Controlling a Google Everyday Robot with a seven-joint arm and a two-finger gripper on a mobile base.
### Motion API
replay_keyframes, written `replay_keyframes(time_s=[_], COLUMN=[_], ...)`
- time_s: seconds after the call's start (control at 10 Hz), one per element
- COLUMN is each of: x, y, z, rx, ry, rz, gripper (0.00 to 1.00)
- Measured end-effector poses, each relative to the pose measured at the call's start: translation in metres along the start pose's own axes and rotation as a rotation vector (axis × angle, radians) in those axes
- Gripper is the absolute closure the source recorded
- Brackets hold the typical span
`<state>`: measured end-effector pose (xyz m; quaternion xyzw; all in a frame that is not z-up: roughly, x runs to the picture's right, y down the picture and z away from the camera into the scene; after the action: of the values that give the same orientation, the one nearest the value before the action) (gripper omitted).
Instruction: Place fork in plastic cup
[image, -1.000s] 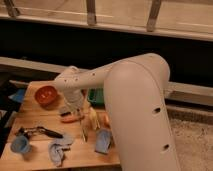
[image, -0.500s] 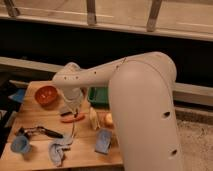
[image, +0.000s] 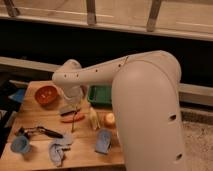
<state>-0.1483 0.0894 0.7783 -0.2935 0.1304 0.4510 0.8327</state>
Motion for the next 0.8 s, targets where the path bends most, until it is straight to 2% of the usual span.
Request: replay_keyframes(time_s=[0.3,0.4,0.6,0.8], x=[-0.013,-0.018,-0.023,-0.024], y=[-0.005,-0.006,0.002,0.023], z=[-0.026,-0.039,-0.055,-0.065], rx=[0.029,0.018,-0.034,-0.100], ry=[-0.027,-0.048,-0.071,-0.094], rz=[-0.021,-0.041,-0.102,-0.185], gripper=[1.00,1.00,1.00,1.00])
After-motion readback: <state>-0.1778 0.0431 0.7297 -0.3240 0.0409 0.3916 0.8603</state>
